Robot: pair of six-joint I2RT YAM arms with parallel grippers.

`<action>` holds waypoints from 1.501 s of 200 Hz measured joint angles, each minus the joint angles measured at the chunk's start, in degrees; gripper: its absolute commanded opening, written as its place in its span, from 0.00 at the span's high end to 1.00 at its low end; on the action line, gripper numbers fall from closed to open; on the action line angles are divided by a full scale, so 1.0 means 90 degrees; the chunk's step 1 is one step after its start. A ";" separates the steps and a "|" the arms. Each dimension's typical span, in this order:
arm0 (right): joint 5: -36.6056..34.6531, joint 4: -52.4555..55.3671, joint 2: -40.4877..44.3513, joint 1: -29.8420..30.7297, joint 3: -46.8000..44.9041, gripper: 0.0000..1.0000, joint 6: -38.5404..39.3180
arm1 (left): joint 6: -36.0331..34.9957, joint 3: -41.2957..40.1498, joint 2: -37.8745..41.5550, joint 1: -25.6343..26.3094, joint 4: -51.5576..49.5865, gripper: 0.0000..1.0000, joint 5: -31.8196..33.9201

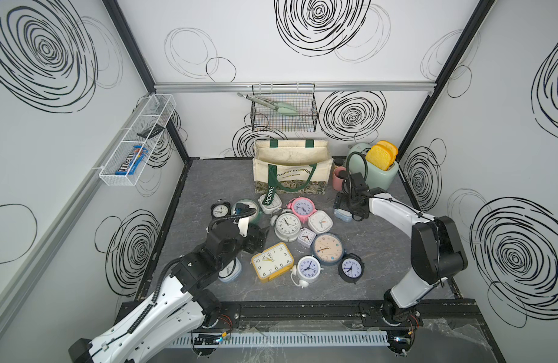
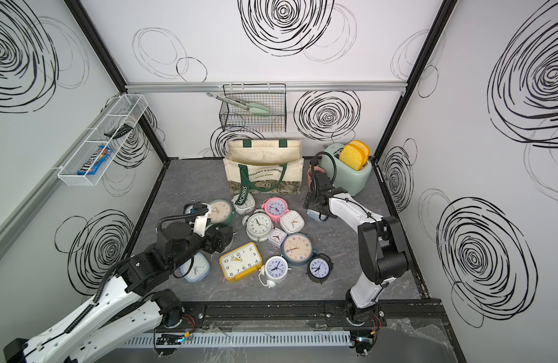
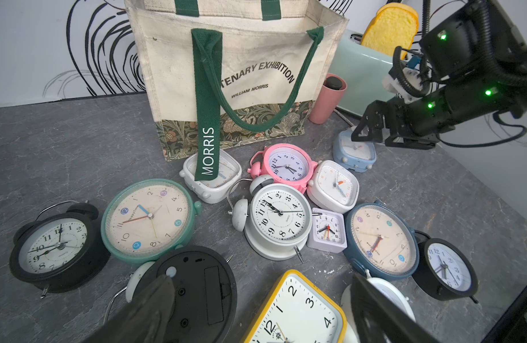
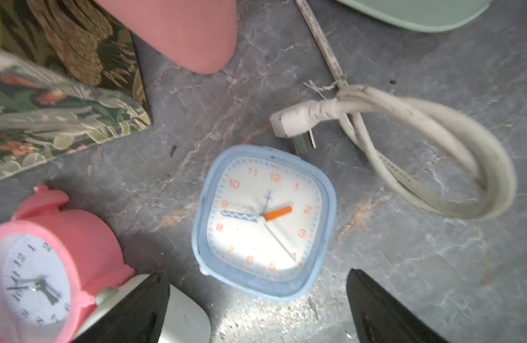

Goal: Put the alarm clock into the canvas bag
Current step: Adjust the alarm at the center of the board.

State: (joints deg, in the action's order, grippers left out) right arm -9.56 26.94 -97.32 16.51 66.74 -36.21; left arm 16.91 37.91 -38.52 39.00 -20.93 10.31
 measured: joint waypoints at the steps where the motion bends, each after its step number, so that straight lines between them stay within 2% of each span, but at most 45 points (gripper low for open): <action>1: 0.0007 0.0007 -0.0015 -0.0007 0.0017 0.03 -0.0010 | 0.0000 0.0000 0.0000 0.0000 0.0000 0.04 0.0000; 44: 0.0209 0.0245 -0.0493 -0.0279 0.0330 0.03 -0.0466 | 0.0000 -0.0005 0.0056 0.0044 0.0000 0.04 0.0002; 143: 0.0488 0.0787 -0.0988 -0.0284 0.1018 0.03 -0.0884 | 0.0000 -0.0005 0.0119 0.0121 0.0002 0.04 -0.0107; 190: 0.0393 0.0986 -0.1166 -0.0284 0.1258 0.03 -0.0950 | 0.0063 -0.0049 0.0466 0.0172 0.0138 0.04 -0.1219; 242: 0.0318 0.1005 -0.1188 -0.0284 0.1263 0.03 -0.0957 | 0.0729 -0.0503 0.0799 0.0209 0.0794 0.04 -0.2764; 264: 0.0296 0.1013 -0.1200 -0.0282 0.1268 0.03 -0.0954 | 0.0818 -0.0580 0.0821 0.0209 0.0806 0.04 -0.3011; 300: 0.0287 0.1022 -0.1202 -0.0284 0.1268 0.03 -0.0954 | 0.0716 -0.0578 0.0891 0.0187 0.0724 0.04 -0.2970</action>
State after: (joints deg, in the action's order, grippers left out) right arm -6.98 36.14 -108.14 13.96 78.15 -44.80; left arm 23.35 32.71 -30.50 40.69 -14.41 -16.43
